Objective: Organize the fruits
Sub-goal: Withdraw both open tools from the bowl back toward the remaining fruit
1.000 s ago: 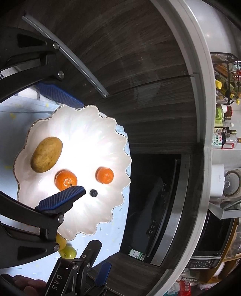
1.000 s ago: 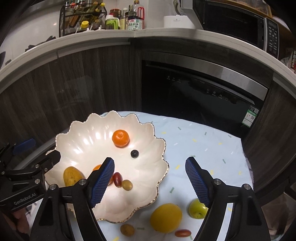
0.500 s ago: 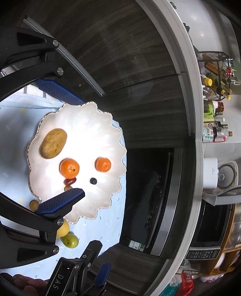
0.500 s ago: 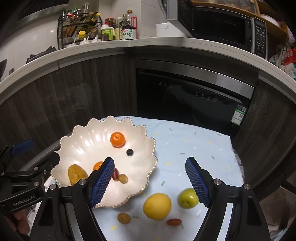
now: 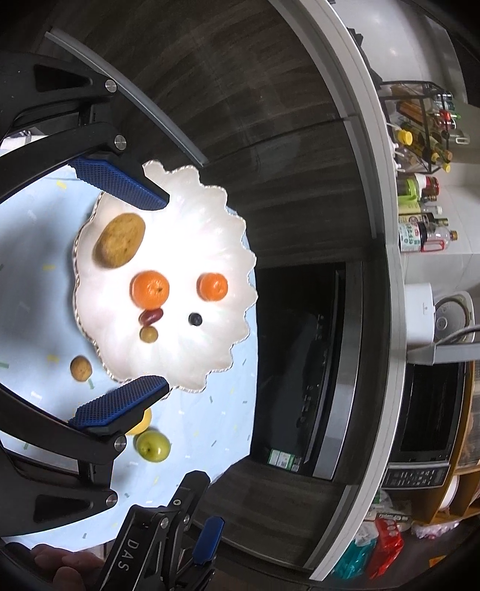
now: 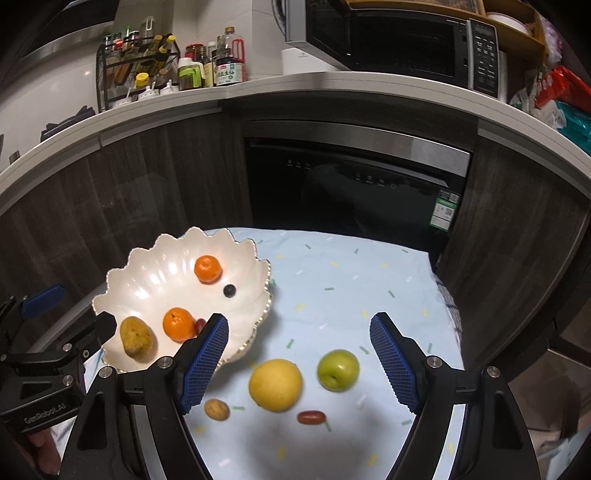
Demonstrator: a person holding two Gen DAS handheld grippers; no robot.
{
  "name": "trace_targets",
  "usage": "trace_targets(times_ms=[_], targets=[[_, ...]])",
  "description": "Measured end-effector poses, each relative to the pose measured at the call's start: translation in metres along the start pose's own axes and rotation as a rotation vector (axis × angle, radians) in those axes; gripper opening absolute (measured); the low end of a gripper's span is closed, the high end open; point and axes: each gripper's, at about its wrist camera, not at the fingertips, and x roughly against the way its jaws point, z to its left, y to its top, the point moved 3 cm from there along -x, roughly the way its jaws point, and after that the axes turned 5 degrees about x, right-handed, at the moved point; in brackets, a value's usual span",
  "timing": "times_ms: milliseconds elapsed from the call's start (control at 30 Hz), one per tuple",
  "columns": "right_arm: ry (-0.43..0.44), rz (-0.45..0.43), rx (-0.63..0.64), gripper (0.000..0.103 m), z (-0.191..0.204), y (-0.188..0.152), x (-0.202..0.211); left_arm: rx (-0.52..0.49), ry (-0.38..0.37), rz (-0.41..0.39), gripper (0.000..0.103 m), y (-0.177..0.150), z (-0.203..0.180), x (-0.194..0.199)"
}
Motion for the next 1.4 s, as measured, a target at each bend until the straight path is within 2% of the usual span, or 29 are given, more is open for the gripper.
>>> trace_targets(times_ms=[467,1400], targets=[[-0.014,0.025,-0.011,0.080,-0.022,-0.021,0.001,-0.049,-0.036,0.013,0.092,-0.016,-0.027,0.004],[0.025,0.058,0.045,0.080,-0.029,-0.064,-0.002,-0.104,-0.090,0.076,0.087,-0.058,-0.057,-0.001]])
